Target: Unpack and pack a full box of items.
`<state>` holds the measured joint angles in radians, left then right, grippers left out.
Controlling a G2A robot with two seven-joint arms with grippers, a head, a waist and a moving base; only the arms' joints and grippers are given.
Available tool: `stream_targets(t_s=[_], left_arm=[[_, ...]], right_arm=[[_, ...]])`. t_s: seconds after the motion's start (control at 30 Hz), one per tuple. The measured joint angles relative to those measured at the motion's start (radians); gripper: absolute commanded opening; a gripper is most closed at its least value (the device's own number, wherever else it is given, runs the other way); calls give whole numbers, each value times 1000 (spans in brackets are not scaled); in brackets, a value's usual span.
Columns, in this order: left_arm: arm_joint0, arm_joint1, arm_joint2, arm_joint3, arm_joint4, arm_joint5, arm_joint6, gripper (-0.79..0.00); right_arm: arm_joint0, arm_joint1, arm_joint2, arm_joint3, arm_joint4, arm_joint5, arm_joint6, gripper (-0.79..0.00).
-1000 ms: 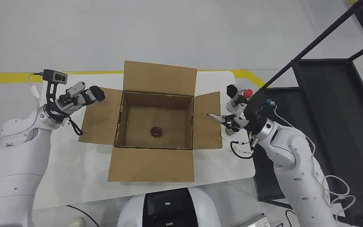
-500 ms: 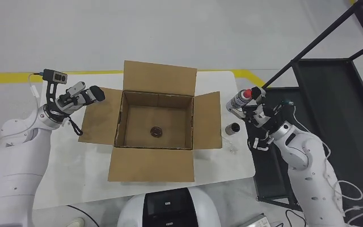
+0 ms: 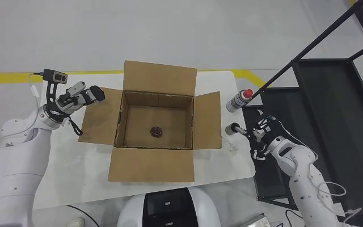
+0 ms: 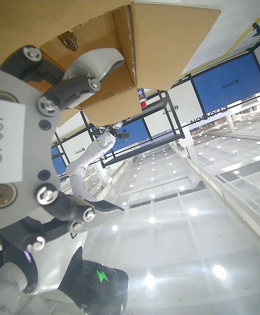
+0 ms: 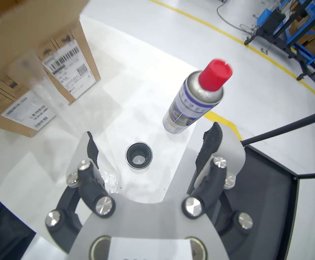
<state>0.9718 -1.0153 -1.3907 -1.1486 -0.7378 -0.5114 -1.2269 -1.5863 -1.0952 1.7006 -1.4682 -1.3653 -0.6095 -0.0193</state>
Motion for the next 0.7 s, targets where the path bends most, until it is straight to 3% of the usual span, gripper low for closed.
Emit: stream_targets(t_s=[0.6,0.7], left_arm=[[0,0,0,0,0,0,0,0],[0,0,0,0,0,0,0,0]], right_arm=[[176,-15,-169,317,-83,50,-41,0],[200,-18,-189,358,-78,50,-48,-483]])
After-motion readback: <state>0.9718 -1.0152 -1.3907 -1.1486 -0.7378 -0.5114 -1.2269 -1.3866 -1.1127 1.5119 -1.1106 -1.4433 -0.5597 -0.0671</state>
